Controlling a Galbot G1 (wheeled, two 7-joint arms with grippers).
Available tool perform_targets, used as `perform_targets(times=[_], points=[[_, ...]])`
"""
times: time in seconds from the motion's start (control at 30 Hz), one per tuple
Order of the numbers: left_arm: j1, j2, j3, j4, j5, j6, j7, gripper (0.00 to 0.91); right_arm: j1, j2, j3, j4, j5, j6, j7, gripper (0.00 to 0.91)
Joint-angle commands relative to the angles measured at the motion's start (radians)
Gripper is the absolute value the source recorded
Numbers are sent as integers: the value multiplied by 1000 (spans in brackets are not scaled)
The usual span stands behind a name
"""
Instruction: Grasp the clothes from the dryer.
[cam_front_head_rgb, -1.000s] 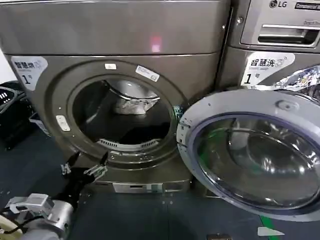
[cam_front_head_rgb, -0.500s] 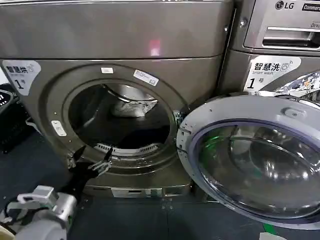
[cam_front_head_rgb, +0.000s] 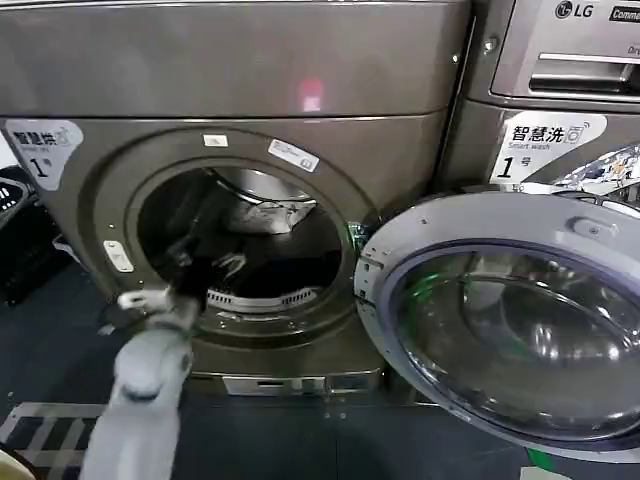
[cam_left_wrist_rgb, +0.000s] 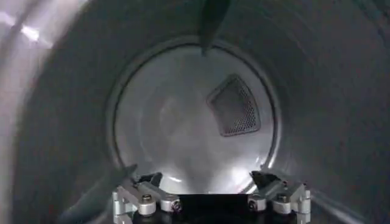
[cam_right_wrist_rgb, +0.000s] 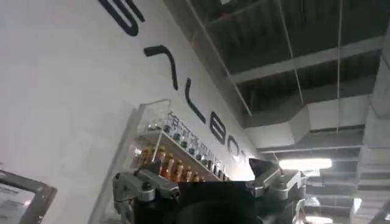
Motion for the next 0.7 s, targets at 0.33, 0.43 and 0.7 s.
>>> perform_targets(times=[0.33, 0.43, 0.7], points=[[-392, -46, 33, 619, 54, -114, 80, 907, 15, -10, -8, 2, 4, 6, -11, 907], [-432, -56, 49, 665, 37, -110, 88, 907, 15, -9, -3, 1, 8, 10, -15, 907], [-514, -23, 216, 813, 29, -78, 321, 907, 12, -10, 6, 0, 15, 16, -19, 907]])
